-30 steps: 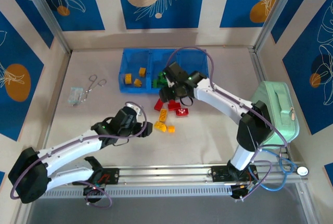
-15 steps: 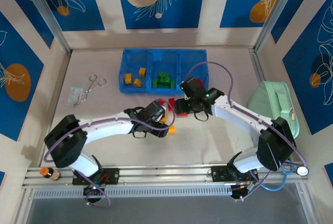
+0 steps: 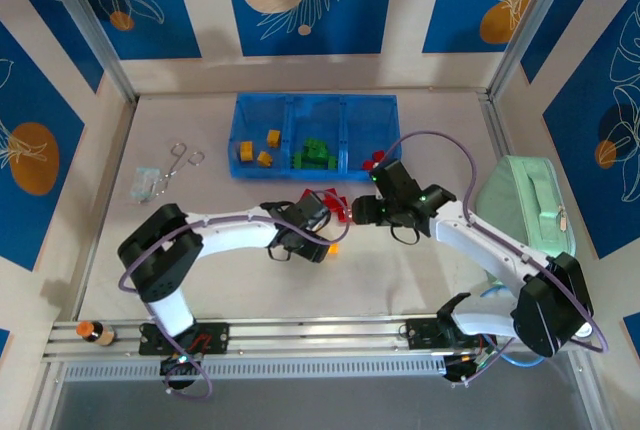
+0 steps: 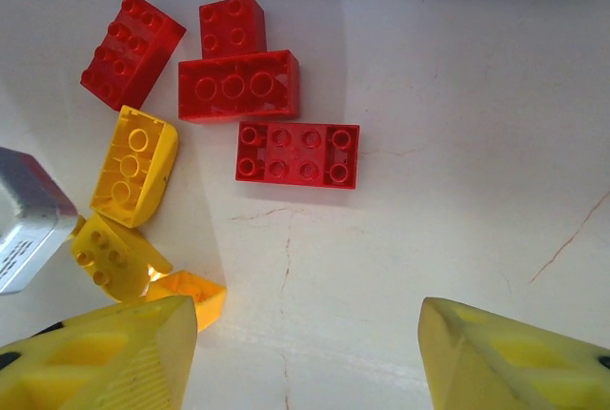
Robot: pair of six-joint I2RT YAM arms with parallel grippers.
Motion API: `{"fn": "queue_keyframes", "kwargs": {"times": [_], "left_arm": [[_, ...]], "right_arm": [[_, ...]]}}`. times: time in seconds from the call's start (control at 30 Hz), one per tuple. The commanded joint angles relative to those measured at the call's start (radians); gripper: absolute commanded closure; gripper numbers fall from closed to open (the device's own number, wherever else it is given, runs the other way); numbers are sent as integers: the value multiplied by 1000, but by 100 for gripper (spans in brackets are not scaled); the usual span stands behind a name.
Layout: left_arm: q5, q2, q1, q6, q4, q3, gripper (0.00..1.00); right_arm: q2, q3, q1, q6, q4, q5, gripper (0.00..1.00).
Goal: Sort the legos into containers by color
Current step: Pick up the lego from the center of the table.
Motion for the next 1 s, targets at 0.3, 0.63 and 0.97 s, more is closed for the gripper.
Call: {"fn": "queue_keyframes", "kwargs": {"times": [0.3,0.63,0.97], "left_arm": [[-16,91,-8,35,-95,76,32],[-61,-62,-11,42,-141,88,40],[-66,-180,132,79,-157,111,40]], "right_arm": [[-59,-67,-45,26,40,-49,37],[-85,-85,-59,30,42,-52,37],[-130,-127,-59,55,35,-52,37]]}}
